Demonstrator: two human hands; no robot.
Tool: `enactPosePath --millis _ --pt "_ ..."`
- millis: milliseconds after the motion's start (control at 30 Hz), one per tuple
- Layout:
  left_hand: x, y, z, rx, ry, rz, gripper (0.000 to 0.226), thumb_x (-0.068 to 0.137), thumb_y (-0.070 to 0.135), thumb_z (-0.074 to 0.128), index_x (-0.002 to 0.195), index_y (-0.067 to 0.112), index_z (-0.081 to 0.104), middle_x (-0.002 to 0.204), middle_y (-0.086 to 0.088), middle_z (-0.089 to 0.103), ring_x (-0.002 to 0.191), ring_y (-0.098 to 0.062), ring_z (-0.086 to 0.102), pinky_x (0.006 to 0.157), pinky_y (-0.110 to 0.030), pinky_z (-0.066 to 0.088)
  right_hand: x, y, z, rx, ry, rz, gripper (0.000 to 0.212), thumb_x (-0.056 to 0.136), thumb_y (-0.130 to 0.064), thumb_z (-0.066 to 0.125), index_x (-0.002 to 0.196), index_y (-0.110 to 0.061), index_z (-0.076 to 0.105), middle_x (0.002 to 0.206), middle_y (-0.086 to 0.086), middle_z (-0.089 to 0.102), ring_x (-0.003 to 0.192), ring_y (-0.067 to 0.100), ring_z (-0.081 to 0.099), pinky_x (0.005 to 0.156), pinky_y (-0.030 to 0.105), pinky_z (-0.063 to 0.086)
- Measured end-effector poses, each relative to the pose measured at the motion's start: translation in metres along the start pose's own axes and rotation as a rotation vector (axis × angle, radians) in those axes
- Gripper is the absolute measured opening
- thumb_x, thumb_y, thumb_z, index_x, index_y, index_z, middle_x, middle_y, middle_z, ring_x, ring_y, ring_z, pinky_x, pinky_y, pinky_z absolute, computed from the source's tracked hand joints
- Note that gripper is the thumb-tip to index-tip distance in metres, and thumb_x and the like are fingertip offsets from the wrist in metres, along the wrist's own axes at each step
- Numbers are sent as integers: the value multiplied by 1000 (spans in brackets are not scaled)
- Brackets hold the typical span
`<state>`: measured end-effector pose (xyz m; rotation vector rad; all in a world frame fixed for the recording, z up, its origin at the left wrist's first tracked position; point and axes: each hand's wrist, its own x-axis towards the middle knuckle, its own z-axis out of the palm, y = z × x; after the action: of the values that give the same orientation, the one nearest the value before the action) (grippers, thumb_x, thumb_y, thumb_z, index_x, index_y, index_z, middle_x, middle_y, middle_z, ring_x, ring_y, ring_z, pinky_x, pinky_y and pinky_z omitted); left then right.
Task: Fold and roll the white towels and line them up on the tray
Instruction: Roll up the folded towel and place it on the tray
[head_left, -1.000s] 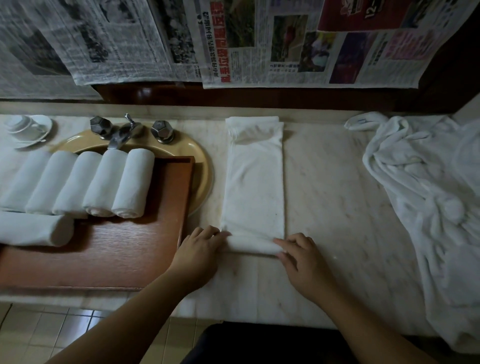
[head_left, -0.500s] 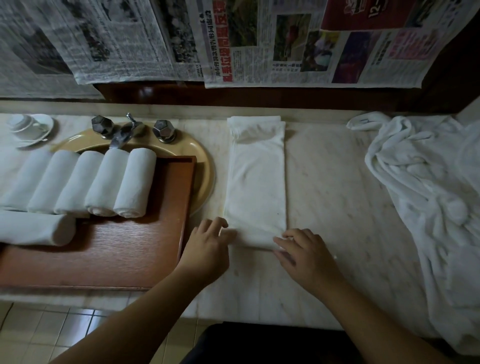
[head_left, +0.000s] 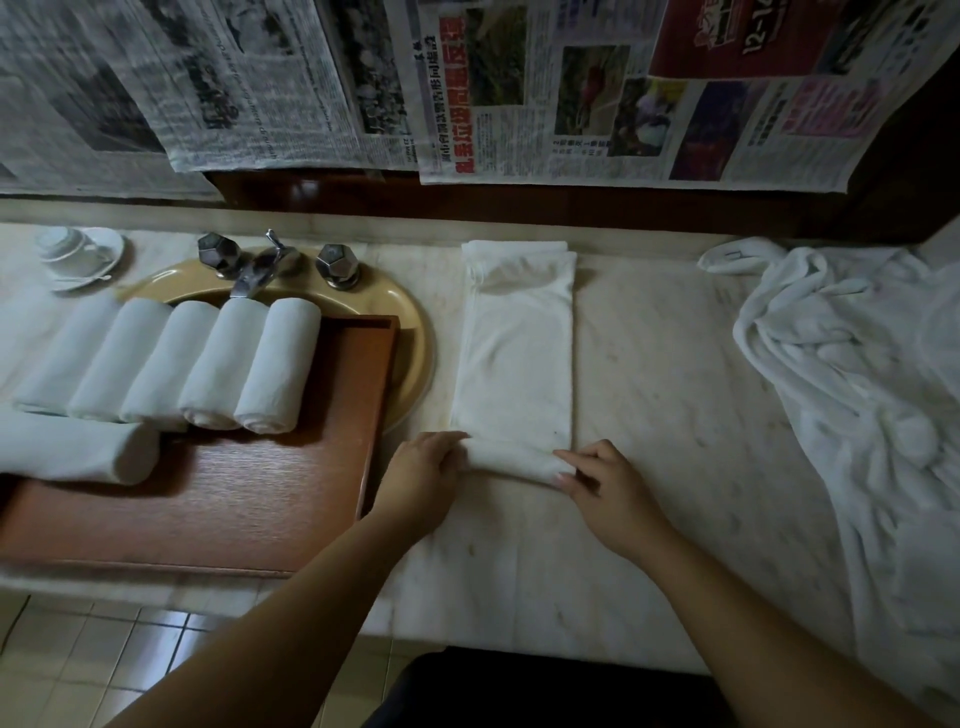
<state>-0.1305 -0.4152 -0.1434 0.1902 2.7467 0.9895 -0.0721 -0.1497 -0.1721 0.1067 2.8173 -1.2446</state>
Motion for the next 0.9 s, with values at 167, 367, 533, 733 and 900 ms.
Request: enactPosePath --millis 167,367,533,733,900 --pt "11 17 -2 -429 15 -353 21 101 30 61 121 34 55 91 -1 67 71 -15 63 60 -32 53 18 -9 1 94 -40 215 21 99 -27 67 118 -20 74 106 -2 61 101 19 64 90 30 48" --pt "12 15 4 -51 133 -132 13 102 35 65 108 26 73 111 0 55 83 -15 60 72 -29 47 24 -18 1 173 92 179 17 94 -21 73 96 -36 65 90 -2 60 73 9 61 70 26 47" --pt "2 -5 1 334 181 297 30 96 43 71 120 25 73 122 -4 59 104 -28 57 72 -37 54 6 -3 -1 -90 174 -252 22 89 -22 82 110 -16 80 118 1 64 91 12 70 81 25 58" --pt "15 -19 -3 485 113 422 37 97 31 68 133 20 68 127 1 62 105 -29 60 81 -46 55 11 3 -3 -111 147 -258 37 88 -18 82 124 -16 75 119 -4 68 100 12 67 87 29 56" --pt "27 -12 -4 217 -23 181 37 108 34 52 142 26 63 138 5 60 115 -26 54 99 -36 45 25 5 4 26 126 -58 32 94 -17 75 125 -12 73 111 -1 53 93 7 58 90 20 48"
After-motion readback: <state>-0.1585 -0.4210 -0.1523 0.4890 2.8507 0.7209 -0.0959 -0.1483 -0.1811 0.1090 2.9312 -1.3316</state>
